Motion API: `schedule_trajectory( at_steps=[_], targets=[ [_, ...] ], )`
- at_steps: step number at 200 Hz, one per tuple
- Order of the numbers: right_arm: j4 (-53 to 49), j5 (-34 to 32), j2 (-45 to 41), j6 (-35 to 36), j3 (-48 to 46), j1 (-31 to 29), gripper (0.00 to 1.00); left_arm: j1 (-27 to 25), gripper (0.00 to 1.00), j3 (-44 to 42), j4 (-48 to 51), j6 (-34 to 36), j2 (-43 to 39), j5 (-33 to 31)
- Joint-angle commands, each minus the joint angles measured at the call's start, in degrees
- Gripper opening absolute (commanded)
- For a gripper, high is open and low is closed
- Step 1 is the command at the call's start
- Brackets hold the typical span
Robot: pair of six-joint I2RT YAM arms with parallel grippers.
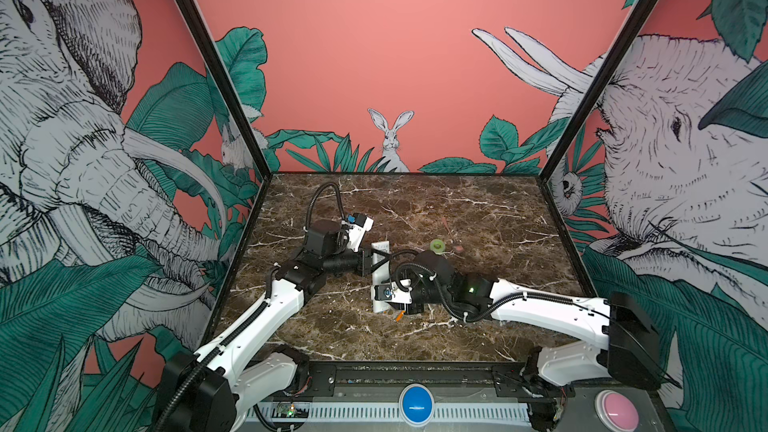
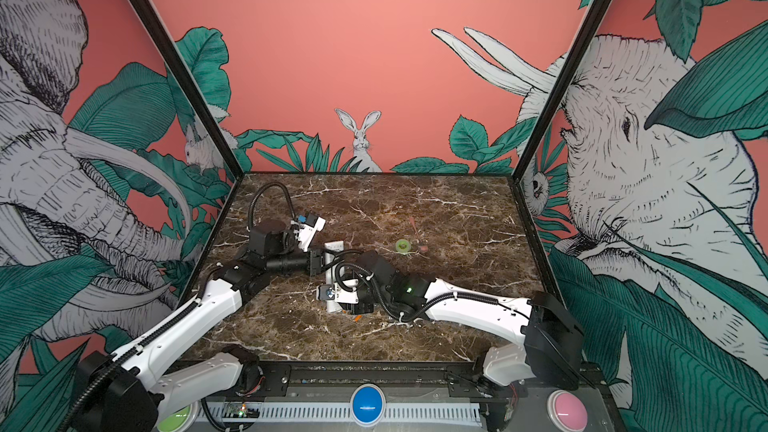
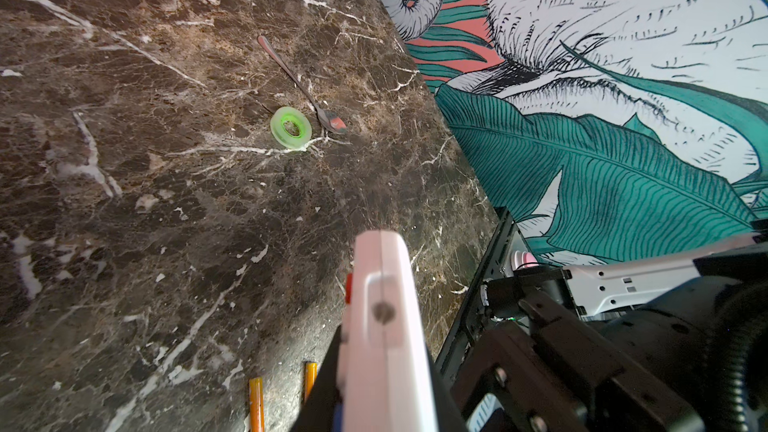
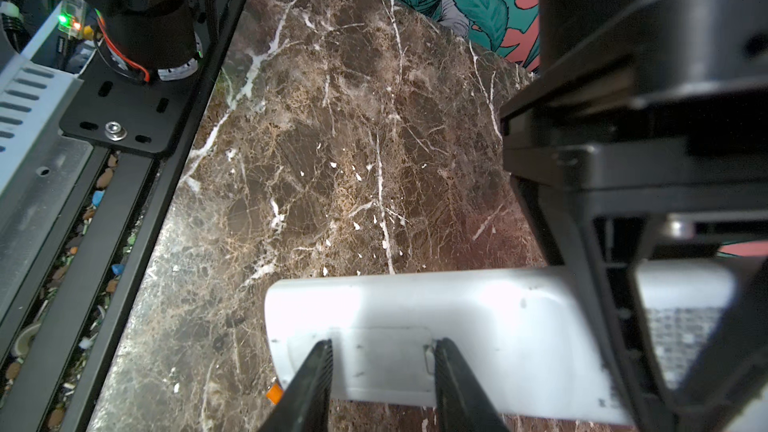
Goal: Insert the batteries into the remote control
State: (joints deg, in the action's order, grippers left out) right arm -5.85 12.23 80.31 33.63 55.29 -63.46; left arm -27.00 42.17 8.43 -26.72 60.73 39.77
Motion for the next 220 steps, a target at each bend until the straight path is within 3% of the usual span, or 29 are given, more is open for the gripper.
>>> schedule_trajectory(
  at_steps=[1, 63, 220],
  targets=[
    [-7.3, 3.7, 2.2, 0.3, 0.3, -0.8, 0.35, -0.3, 0.00, 1.5, -4.7, -0.7, -1.6, 1.7],
    [-7.3, 4.8, 0.3, -0.1, -0.2, -0.8, 0.22, -0.2, 0.00, 1.8, -3.1, 0.1, -2.0, 0.2],
    [-7.5, 5.3, -1.5, 1.0, -0.7, -0.8, 0.09, 0.0, 0.00, 1.9, -3.0, 0.1, -1.7, 0.5]
  ],
)
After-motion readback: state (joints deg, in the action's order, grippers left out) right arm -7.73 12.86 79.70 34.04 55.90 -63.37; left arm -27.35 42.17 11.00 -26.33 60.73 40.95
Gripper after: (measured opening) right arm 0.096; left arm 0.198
